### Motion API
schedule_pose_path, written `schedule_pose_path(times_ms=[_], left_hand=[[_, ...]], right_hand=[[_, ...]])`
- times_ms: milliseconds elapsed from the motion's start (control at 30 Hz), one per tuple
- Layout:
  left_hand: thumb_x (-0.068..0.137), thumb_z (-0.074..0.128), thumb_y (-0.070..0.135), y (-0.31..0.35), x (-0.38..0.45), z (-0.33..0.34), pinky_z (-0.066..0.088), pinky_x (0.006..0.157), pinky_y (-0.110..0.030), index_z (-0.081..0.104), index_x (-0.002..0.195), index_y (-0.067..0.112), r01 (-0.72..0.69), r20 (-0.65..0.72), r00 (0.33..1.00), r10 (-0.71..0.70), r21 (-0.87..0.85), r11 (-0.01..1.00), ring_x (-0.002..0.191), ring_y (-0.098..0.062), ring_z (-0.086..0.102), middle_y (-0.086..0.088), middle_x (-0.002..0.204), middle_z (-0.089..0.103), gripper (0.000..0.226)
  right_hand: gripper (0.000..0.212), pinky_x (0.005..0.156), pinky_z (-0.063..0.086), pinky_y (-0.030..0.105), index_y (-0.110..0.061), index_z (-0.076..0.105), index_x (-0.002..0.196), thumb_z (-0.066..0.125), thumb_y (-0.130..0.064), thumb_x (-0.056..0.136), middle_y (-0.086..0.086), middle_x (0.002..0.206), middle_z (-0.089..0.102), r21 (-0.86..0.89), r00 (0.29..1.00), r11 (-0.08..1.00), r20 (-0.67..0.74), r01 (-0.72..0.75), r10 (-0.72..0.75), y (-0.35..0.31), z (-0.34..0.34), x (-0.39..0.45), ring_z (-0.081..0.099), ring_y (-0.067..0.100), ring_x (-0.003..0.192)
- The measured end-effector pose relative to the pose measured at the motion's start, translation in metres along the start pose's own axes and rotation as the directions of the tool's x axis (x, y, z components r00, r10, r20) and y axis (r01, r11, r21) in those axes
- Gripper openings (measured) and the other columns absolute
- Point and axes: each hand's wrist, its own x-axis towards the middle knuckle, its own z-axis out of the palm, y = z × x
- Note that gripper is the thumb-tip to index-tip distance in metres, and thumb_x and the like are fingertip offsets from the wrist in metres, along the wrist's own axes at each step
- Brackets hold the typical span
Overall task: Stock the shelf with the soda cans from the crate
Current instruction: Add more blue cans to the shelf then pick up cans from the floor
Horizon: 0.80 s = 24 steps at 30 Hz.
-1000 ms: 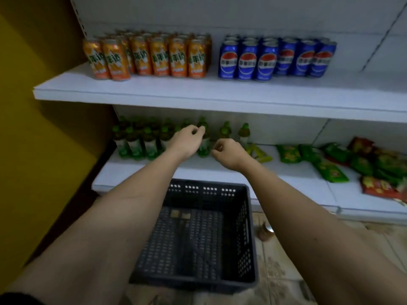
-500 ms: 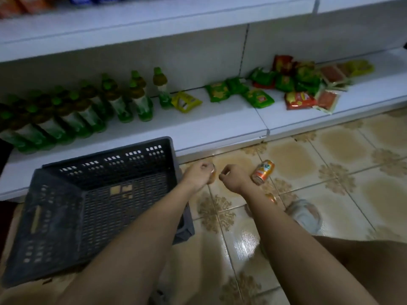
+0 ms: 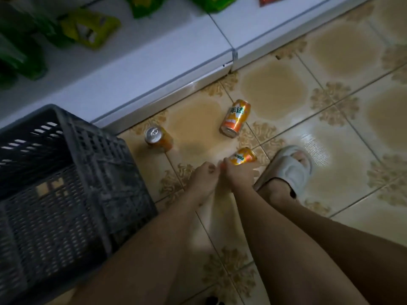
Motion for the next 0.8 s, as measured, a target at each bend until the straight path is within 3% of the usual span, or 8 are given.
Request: schedule_pose_path(times_ms=[200, 333, 433, 567, 667, 800], left_hand=[[0.1, 0.048, 0.033, -0.012, 0.024, -0.002, 0.043, 0.082, -0.028, 0.06, 0.122, 0.012, 0.023, 0.004, 1.0, -0.023, 0.031, 0.999, 0.107, -0.024, 0.06, -0.006, 0.118, 0.064, 0.033], [0.099, 0.047, 0.034, -0.008, 0.018, -0.021, 0.041, 0.082, -0.028, 0.056, 0.125, 0.016, 0.018, -0.018, 1.0, -0.018, 0.037, 0.999, 0.1, -0.019, 0.056, -0.002, 0.112, 0.059, 0.033], [0.093, 0.048, 0.037, -0.005, -0.002, -0.042, 0.049, 0.09, -0.034, 0.056, 0.118, 0.019, -0.018, -0.065, 0.998, 0.017, -0.009, 1.0, 0.102, -0.025, 0.06, -0.006, 0.114, 0.065, 0.032], [0.096, 0.048, 0.036, -0.002, -0.048, -0.083, 0.048, 0.086, -0.033, 0.056, 0.124, 0.02, -0.062, -0.15, 0.987, 0.056, -0.036, 0.997, 0.101, -0.025, 0.06, -0.006, 0.114, 0.063, 0.033], [0.098, 0.047, 0.034, -0.003, -0.094, -0.121, 0.041, 0.079, -0.027, 0.055, 0.126, 0.018, -0.13, -0.215, 0.97, 0.112, -0.069, 0.989, 0.096, -0.017, 0.056, 0.0, 0.112, 0.059, 0.032], [0.099, 0.048, 0.029, -0.013, -0.168, -0.175, 0.045, 0.088, -0.03, 0.058, 0.118, 0.018, -0.26, -0.33, 0.921, 0.208, -0.122, 0.958, 0.105, -0.021, 0.059, -0.004, 0.114, 0.063, 0.024]], right_hand=[[0.102, 0.099, 0.04, 0.041, -0.009, 0.014, 0.149, 0.078, -0.031, 0.074, 0.02, 0.141, 0.038, 0.055, 1.0, 0.998, -0.025, 0.004, -0.003, -0.007, 0.017, 0.015, 0.049, 0.041, 0.124], [0.097, 0.101, 0.046, 0.045, -0.017, 0.021, 0.146, 0.082, -0.029, 0.071, 0.019, 0.137, 0.038, 0.09, 0.997, 0.994, 0.055, 0.057, -0.062, -0.004, 0.009, -0.004, 0.051, 0.041, 0.119], [0.097, 0.1, 0.048, 0.048, -0.025, 0.023, 0.145, 0.083, -0.025, 0.07, 0.018, 0.137, 0.031, 0.174, 0.978, 0.976, 0.138, 0.129, -0.154, -0.002, 0.002, -0.037, 0.05, 0.036, 0.114], [0.098, 0.089, 0.056, 0.052, -0.043, 0.025, 0.133, 0.087, -0.024, 0.059, 0.014, 0.131, 0.044, 0.33, 0.921, 0.917, 0.235, 0.226, -0.312, -0.007, -0.011, -0.1, 0.058, 0.03, 0.107], [0.091, 0.083, 0.058, 0.054, -0.041, 0.022, 0.127, 0.085, -0.01, 0.068, 0.011, 0.119, 0.054, 0.417, 0.855, 0.873, 0.325, 0.253, -0.403, -0.015, -0.029, -0.157, 0.064, 0.027, 0.101], [0.083, 0.062, 0.058, 0.036, -0.032, 0.023, 0.128, 0.084, -0.017, 0.074, 0.006, 0.113, 0.054, 0.477, 0.777, 0.82, 0.366, 0.316, -0.512, -0.028, -0.048, -0.245, 0.066, 0.021, 0.091]])
